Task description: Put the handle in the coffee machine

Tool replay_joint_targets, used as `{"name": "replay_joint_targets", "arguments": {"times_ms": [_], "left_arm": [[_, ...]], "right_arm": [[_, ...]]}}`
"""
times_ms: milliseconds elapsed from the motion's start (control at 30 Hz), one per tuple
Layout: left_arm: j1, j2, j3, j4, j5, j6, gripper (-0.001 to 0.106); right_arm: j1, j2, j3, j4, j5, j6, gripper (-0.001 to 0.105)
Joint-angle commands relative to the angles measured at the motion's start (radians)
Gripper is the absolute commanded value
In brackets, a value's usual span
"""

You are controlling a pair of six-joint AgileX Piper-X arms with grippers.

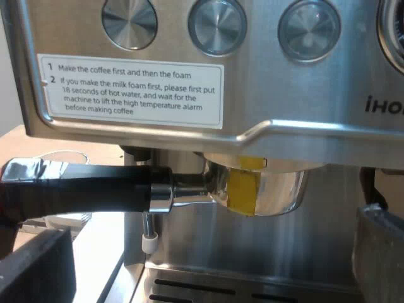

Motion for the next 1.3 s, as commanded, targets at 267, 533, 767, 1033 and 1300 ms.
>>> {"name": "replay_joint_targets", "arguments": {"times_ms": [267, 533, 767, 1033, 1300], "left_arm": [[-0.004, -0.030, -0.015, -0.057, 0.230, -0.014, 0.000], [-0.004, -0.030, -0.015, -0.103, 0.230, -0.032, 0.000], [-0.004, -0.021, -0.015, -0.105, 0.230, -0.059, 0.000], [-0.004, -0.021, -0.015, -0.073, 0.230, -0.078, 0.000], [-0.004, -0.021, -0.015, -0.073, 0.230, -0.092, 0.000]], "right_arm": [[0.000, -0.001, 0.001, -0.004, 0.000, -0.009, 0.090], [0.000, -0.001, 0.001, -0.004, 0.000, -0.009, 0.090], [0.000, -0.001, 0.001, -0.004, 0.000, -0.009, 0.090], [0.000, -0.001, 0.001, -0.004, 0.000, -0.009, 0.090], [0.000, -0.001, 0.001, -0.004, 0.000, -0.009, 0.090]]}}
